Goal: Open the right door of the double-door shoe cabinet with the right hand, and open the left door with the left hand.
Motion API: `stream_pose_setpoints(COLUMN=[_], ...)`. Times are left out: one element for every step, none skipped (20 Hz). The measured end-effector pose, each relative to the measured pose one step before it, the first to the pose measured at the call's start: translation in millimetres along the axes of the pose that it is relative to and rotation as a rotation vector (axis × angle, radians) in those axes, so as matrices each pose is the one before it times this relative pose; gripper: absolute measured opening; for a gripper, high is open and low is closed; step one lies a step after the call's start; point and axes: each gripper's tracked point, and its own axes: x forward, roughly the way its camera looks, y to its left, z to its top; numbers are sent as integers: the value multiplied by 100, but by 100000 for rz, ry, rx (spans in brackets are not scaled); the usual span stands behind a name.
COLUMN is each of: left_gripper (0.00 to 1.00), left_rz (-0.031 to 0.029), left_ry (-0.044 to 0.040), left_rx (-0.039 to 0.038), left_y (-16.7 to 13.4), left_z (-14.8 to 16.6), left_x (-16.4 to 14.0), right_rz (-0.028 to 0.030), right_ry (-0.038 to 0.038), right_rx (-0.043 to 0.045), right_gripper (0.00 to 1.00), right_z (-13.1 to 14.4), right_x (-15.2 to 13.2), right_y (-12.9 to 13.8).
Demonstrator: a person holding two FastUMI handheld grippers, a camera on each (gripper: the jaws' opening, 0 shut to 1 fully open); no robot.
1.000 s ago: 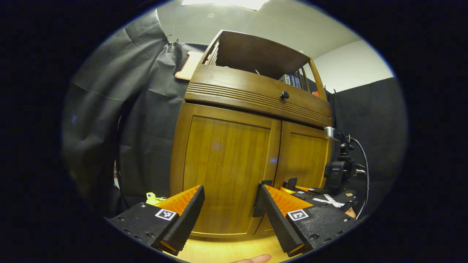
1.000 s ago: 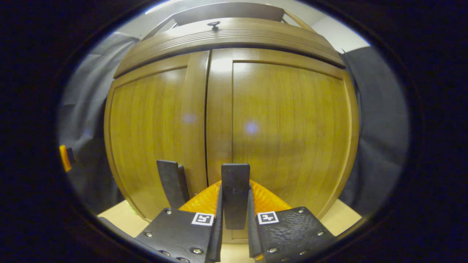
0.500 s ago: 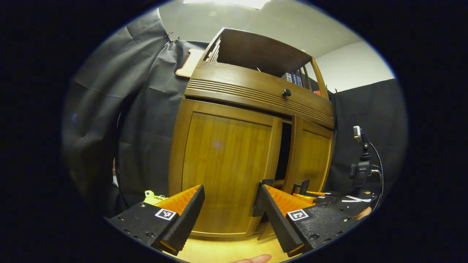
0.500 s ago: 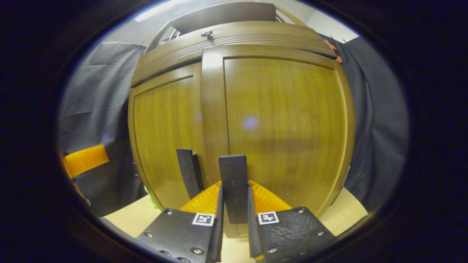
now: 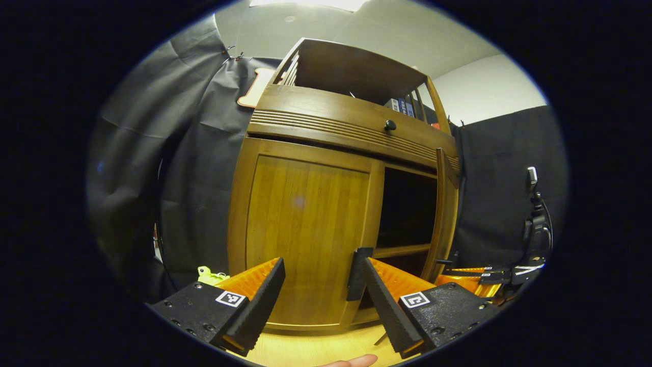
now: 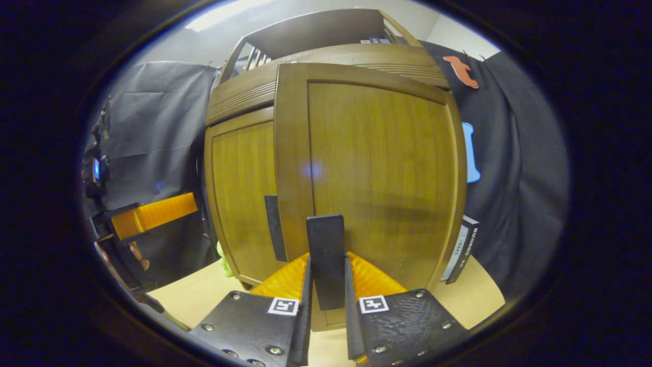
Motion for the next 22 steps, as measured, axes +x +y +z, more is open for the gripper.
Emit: stream_pose_setpoints(left_gripper=[95,95,90,95,95,95,95,95,90,95,95,95,95,90,95,95,94,95,94,90,90,90], left_rz=[-752,-1034,-1140,-1281,-1240,-1064,-770,-415,-210,-301,-318,-257,-64,24,14,-167,-258,-200,-119,-217,-642,-750], left_ry=[-286,-283,-202,8,241,71,-84,-183,-73,-159,-145,-9,-32,-128,36,288,230,259,265,237,596,573], left_rx=[591,614,503,523,506,365,158,236,404,345,129,-59,-118,-10,154,426,236,84,2,-70,-75,-118], left_y=[-442,-440,-560,-463,-506,-384,-361,-271,-140,-123,-213,-101,-72,-56,-154,-128,-160,-89,-51,-140,-240,-290], left_z=[-10,91,-24,-95,-180,-30,-46,65,-32,38,8,-17,-1,25,-98,-40,-168,-50,-107,-108,-244,-115], left_x=[-31,-88,-121,-52,-123,-84,-103,-57,-102,-31,-53,-58,-58,-41,-4,21,71,78,60,73,130,52], right_rz=[657,517,486,254,66,30,35,71,89,-186,-780,-104,-911,-625,-1222,-1532,-1736,-1636,-1671,-1984,-1984,-1483], right_ry=[234,-8,559,-181,-16,-147,-61,-180,-24,-112,-531,-271,-434,52,-98,3,-212,-396,-843,-941,-859,117], right_rx=[359,1259,710,193,-23,56,448,201,770,512,-597,-461,-538,-312,79,-734,-759,-1083,-2245,-3245,-436,893], right_gripper=[29,29,25,25,29,29,29,32,32,32,30,29,24,24,24,23,23,23,23,23,24,22], right_z=[71,254,-59,208,27,70,56,110,17,147,86,618,-79,160,60,134,161,76,62,213,110,107], right_x=[19,53,33,-70,-273,-162,18,-67,-9,-143,-12,-247,188,-202,-273,-317,-388,-455,-868,-606,-456,-397], right_y=[34,1,182,-27,-91,-84,44,24,27,3,-143,-172,166,11,-104,-130,-286,-627,-649,-734,-475,-393])
